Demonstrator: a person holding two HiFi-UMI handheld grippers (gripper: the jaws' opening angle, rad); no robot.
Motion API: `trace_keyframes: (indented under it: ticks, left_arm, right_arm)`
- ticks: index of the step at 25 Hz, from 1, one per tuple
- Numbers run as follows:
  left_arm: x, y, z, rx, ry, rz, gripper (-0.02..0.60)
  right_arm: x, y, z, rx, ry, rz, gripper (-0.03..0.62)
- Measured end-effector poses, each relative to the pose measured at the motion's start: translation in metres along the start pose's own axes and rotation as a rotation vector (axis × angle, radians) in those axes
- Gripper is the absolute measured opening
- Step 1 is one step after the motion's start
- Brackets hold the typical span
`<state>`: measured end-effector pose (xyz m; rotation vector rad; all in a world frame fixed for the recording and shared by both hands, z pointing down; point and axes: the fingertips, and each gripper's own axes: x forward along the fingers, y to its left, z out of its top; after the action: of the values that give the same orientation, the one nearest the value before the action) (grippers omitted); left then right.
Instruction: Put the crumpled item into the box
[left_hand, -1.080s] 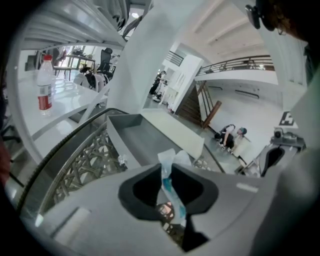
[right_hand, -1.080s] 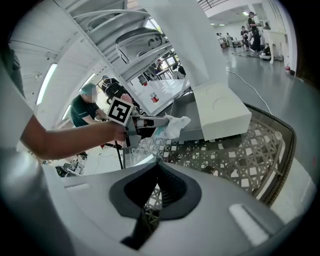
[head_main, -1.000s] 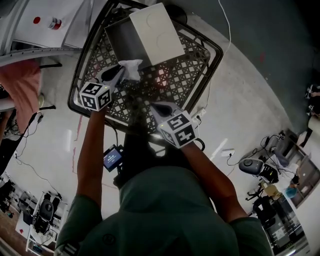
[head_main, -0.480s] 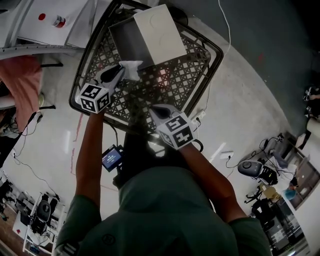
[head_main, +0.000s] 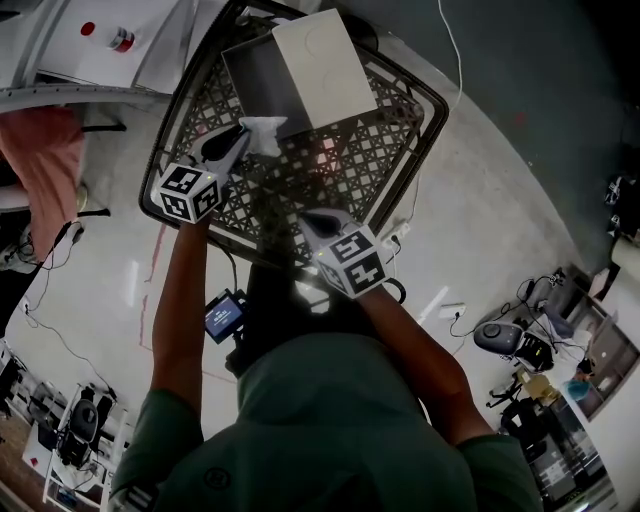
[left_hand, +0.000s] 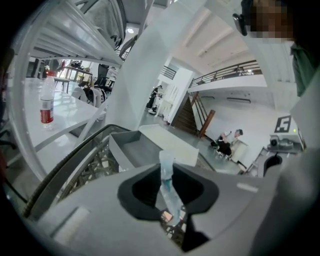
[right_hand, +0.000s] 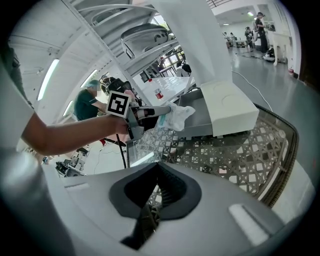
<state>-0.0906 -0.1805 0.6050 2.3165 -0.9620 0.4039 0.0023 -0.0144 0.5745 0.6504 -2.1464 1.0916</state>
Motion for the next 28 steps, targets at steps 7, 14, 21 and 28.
trace_keyframes:
  ticks: [7, 14, 21, 28]
  left_arm:
    - [0.009, 0.009, 0.012, -0.079, -0.040, 0.029, 0.087]
    - [0.009, 0.007, 0.026, -0.120, -0.096, 0.028, 0.104]
    - [0.008, 0.003, 0.052, -0.092, -0.120, 0.022, 0.106]
    - [-0.023, -0.018, 0.102, -0.017, -0.185, 0.016, 0.106]
  right_arm:
    - [0.001, 0.001, -0.003, -0.004, 0.004, -0.001, 0.006]
    - [-0.003, 0.006, -0.010, -0.009, 0.002, -0.011, 0.006]
    - [-0.008, 0.005, -0.001, -0.019, -0.009, -0.011, 0.006]
    - [-0.024, 0.022, 0.016, -0.067, -0.040, -0.005, 0.005]
